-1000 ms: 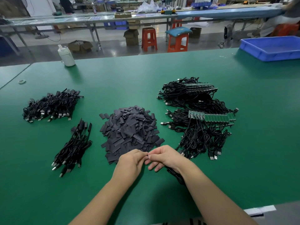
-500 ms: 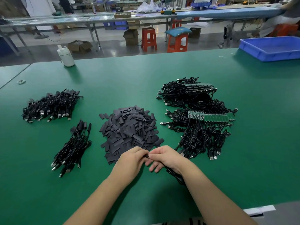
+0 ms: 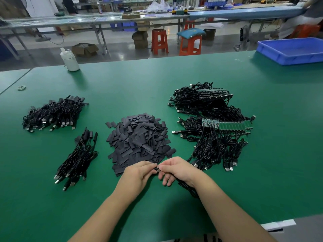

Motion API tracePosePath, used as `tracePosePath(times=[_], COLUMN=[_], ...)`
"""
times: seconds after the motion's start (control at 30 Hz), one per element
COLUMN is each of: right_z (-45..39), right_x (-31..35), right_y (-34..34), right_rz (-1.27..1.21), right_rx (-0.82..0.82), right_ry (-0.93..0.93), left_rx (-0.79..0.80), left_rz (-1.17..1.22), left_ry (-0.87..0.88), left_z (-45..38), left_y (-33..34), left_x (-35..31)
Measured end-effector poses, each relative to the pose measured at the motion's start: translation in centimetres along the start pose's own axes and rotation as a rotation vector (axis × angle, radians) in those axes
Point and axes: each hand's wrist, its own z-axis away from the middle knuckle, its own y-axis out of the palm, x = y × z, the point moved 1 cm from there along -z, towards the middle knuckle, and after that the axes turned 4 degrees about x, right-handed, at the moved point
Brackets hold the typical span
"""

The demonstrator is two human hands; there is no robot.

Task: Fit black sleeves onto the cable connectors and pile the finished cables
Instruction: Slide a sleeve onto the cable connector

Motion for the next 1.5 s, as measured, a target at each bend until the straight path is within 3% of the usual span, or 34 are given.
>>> tracePosePath(times=[0.3,0.53,0.77,0.93,1.13,1.27,1.5], right_z=[-0.1,0.0,0.1,0.2,-0.1,-0.3,-0.2], right_x=[-0.1,-0.1,0.0,0.0,-0.4,-0.5,-0.3], right_y=[-0.3,-0.4,-0.1,0.0,-0.2,-0.3,-0.3], right_rz=[-0.038,-0.052,-0.036,-0.025,-0.041,-0.038,-0.055], right_rx=[0.024,0.013,0.014,0.016,0.011,0.025,0.004], right_ry=[-0.006,-0.031,-0.034,-0.033,-0.028,-0.016,-0.001], left_rx=[-0.054,-0.104,-0.122,-0.12,0.122,0.111,0.032], left_rz=[-0.085,0.056,0.093,0.159,-0.038,-0.148,0.045], left_ry=[0.103,-0.112,-0.187,-0.333,-0.131,-0.02,-0.105], left_z=[0.1,0.2,0.0,-0.6,-0.7,-0.5,-0.2], left_y=[0.4,1.5,1.5,1.7,0.3,-0.5,-1.0], left_x=[-0.2,-0.2,-0.8,-0.5,1.2,1.3,1.5])
